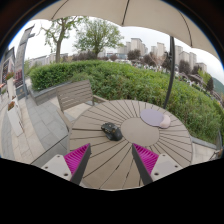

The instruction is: Arrange mouse

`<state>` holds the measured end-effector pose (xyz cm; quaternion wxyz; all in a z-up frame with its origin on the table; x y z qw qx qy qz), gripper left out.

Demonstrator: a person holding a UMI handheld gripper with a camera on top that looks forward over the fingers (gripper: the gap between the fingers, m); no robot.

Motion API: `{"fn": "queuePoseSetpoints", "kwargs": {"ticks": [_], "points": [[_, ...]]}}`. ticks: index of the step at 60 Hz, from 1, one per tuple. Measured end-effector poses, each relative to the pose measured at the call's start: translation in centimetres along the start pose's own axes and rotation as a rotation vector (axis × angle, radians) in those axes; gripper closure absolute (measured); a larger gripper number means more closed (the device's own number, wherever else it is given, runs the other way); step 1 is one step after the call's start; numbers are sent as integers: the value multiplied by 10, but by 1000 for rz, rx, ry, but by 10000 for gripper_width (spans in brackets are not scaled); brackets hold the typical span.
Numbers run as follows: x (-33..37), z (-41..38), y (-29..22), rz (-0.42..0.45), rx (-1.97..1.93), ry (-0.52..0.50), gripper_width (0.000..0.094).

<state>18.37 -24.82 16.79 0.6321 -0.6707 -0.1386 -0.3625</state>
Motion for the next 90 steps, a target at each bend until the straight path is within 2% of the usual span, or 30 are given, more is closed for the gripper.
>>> {"fn": "queuePoseSetpoints", "kwargs": {"ticks": [16,31,57,58,67,70,73,80,90], "points": [[-100,8,-10,13,-23,16,82],[-189,17,-12,-14,-45,26,78],[-266,27,-47,-23,-85,37,79],[-285,42,-41,-22,-85,38,79],[-288,35,-57,-46,-120,32,79],[-290,33,-56,-55,-120,18,126],[-293,27,-57,-61,-124,-13,269],[-292,24,-62,-67,-78,-9,396],[-269,29,-76,-93,-72,-37,418]]}}
Point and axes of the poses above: the point between the fingertips, and its own axes, seen from behind it with the camera up: z to the right, y down, x backward, against the way the camera looks, the point moved 6 cm from there along x, backward, against the way the camera looks, and after that the axes turned 9 degrees about -z, right-handed, at the moved point
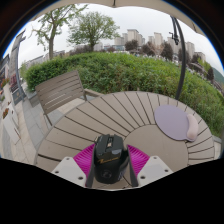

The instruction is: Arrange mouse

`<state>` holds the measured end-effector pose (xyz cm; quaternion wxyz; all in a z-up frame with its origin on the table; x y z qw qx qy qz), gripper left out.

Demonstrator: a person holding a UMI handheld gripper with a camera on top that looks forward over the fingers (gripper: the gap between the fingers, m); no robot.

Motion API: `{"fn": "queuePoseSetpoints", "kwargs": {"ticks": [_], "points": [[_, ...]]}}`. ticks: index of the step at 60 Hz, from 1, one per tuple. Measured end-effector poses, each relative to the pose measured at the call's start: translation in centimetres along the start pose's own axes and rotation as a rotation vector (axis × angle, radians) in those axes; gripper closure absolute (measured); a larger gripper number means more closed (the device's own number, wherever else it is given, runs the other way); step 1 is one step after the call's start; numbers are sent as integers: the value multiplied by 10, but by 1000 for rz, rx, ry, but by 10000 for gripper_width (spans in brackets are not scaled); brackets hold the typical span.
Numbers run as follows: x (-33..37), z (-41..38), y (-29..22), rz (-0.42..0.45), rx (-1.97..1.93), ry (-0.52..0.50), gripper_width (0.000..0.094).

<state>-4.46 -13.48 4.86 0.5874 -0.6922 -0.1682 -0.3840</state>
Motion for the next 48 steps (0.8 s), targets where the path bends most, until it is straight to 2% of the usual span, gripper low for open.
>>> {"fn": "queuePoseSetpoints", "kwargs": {"ticks": [7,14,21,27,35,45,48], "points": [[43,19,-37,31,-23,-41,419],[78,63,-90,84,-41,-34,418],[79,127,-142,140,-53,3,420],[52,184,-165,160,-46,64,419],[-15,250,-161,167,-59,103,419],[-98,290,-106,33,-33,94,418],[-107,293,-96,-2,-39,76,351]]}}
Point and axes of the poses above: the point between the fingertips, and its own axes, seen from behind it with the camera up: z to the right, y down, x backward, against the way the camera looks, the point moved 6 cm from there along x, backward, against the way the camera looks, and after that the axes turned 9 degrees about -z, right-handed, at the moved point
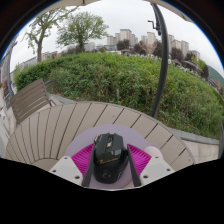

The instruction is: Arrange mouse

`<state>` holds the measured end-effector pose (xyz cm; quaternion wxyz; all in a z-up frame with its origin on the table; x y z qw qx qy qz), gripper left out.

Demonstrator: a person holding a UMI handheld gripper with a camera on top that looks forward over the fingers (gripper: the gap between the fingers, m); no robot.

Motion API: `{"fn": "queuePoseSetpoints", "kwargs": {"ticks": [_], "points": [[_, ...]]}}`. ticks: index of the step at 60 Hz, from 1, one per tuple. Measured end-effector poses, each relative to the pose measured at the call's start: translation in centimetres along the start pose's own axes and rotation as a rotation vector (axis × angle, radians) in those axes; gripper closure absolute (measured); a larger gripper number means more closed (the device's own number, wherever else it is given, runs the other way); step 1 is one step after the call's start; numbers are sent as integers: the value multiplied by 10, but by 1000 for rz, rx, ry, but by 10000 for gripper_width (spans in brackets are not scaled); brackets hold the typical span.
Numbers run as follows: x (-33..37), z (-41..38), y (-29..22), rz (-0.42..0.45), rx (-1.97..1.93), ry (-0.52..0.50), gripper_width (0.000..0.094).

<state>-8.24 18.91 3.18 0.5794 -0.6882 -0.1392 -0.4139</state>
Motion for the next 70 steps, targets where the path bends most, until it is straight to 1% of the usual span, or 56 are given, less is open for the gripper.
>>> {"fn": "queuePoseSetpoints", "kwargs": {"ticks": [1,3,5,7,8,9,12,14,15,23,28,32,40,50,54,66,70], "points": [[-7,1,4,2,-6,-11,330],[0,0,4,12,-24,-23,300],[2,3,6,-6,-41,-19,255],[-5,13,4,-13,-51,1,150],[12,13,4,-13,-52,18,90],[19,14,2,-9,-49,30,69],[43,14,-1,-8,-38,47,74],[66,12,-3,-13,-36,43,74],[64,16,-5,-12,-36,37,75],[178,0,2,-39,-43,2,74],[249,-9,16,-50,-37,-21,74],[293,-14,28,-49,-33,-24,74],[358,-19,56,-63,-31,-4,75],[400,-30,69,-21,-33,-3,75],[405,-33,70,-14,-40,-16,74],[404,-39,75,-21,-26,7,73],[402,-43,74,-20,-23,-3,75]]}}
Point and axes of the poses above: the point between the fingertips, and its own axes, seen from behind it with the camera up: z to the right, y down, x backward, against the way the camera looks, the point moved 6 cm from there along x, backward, against the way the camera looks, and after that the axes turned 9 degrees about -z, right-handed, at the moved point
